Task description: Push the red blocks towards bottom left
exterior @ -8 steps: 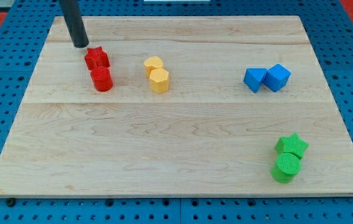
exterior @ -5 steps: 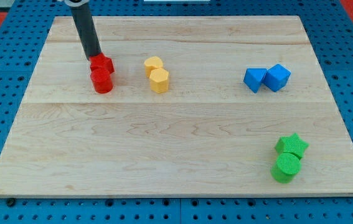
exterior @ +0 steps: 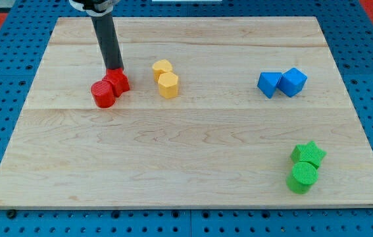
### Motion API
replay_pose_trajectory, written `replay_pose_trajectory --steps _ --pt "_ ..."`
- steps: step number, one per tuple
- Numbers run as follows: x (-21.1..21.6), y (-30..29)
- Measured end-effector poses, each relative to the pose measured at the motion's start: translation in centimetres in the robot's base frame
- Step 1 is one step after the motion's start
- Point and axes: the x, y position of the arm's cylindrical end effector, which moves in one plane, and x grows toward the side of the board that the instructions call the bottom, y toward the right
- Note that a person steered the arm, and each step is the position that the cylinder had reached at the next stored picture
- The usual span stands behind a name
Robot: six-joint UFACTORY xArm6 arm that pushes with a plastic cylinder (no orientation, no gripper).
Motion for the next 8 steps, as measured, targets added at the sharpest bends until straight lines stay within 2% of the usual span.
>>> replay_pose_trajectory --steps 1,3,4,5,7,8 --pt "-2.0 1.6" --pt "3.3 1.9" --pt "6.9 -0.1" --pt "9.1 -6.1" --pt "13.1 -11.1" --pt "13.1 -12.0"
